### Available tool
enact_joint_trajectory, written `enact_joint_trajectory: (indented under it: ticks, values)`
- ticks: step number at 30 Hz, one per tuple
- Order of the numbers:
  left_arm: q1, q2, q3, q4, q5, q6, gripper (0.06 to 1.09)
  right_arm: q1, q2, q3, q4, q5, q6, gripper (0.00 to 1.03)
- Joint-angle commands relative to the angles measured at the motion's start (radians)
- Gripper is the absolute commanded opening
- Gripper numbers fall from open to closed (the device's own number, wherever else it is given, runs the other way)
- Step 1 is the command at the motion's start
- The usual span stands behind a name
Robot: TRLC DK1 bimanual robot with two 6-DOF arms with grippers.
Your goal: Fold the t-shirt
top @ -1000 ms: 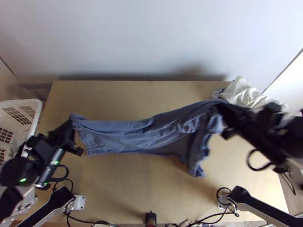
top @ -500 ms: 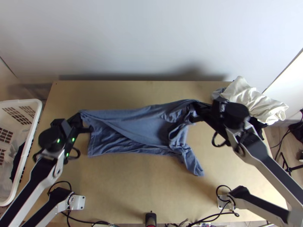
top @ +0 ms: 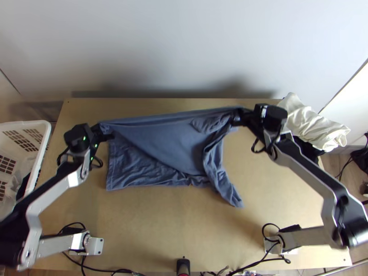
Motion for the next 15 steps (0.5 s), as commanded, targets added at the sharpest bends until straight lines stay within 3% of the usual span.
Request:
enact_joint_trajectory:
  ticks: [1, 15]
  values:
    - [0.02, 0.217, 0.166, 0.029, -0.022, -0.035, 0.09, -0.069, 0.199, 0.166, 0.077, 0.014, 0.0, 0.03]
    - [0.011, 0.591, 0.512, 0.049, -0.082, -0.06, 0.09, -0.069, 0.471, 0.459, 0.091, 0.091, 0.01, 0.03]
